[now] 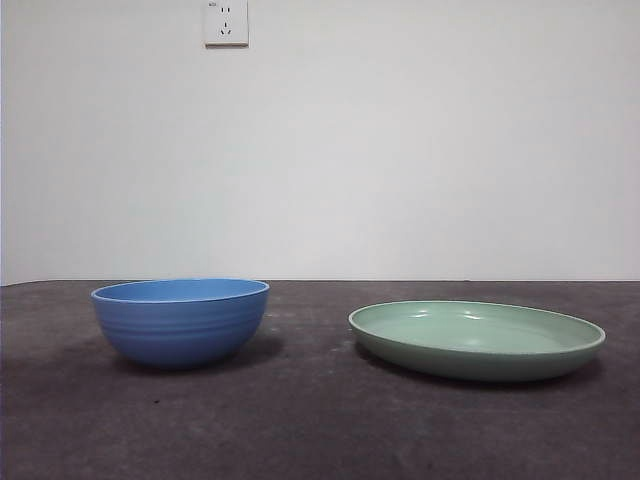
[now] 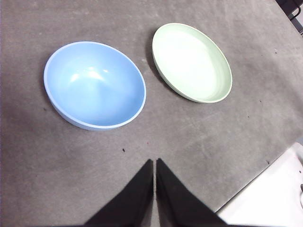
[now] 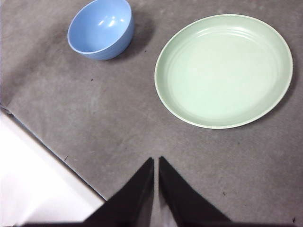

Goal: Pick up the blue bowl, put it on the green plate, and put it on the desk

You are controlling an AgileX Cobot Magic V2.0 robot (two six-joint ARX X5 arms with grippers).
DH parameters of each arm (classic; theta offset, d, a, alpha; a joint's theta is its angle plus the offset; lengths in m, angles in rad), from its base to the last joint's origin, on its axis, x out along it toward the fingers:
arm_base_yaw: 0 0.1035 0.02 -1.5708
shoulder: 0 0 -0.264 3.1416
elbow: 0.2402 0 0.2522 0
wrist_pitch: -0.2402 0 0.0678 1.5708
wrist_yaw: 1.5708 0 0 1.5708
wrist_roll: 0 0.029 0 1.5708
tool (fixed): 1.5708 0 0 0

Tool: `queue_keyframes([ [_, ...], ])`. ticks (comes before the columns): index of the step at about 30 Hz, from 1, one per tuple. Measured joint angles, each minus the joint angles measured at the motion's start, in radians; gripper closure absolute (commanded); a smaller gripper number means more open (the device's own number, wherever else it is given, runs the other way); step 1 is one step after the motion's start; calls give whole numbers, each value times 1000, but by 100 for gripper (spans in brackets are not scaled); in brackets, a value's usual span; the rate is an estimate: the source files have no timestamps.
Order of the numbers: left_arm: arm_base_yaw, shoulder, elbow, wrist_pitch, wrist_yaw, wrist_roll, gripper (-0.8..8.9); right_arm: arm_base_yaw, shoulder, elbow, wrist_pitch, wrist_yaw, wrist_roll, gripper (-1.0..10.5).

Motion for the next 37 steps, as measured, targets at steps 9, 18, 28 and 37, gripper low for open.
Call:
queue_keyframes([
  [9, 0, 0, 0, 0, 0, 2, 601, 4, 0, 0, 2, 0, -6, 798],
  [18, 0, 0, 0, 1, 0, 2, 337, 4, 0, 0, 9, 0, 6, 487],
  [28, 0, 0, 0, 2, 0, 2, 346, 4, 0, 0, 10, 0, 6, 487],
  [37, -8, 44, 0, 41, -8, -18, 349, 4, 0, 0, 10, 0, 6, 488],
])
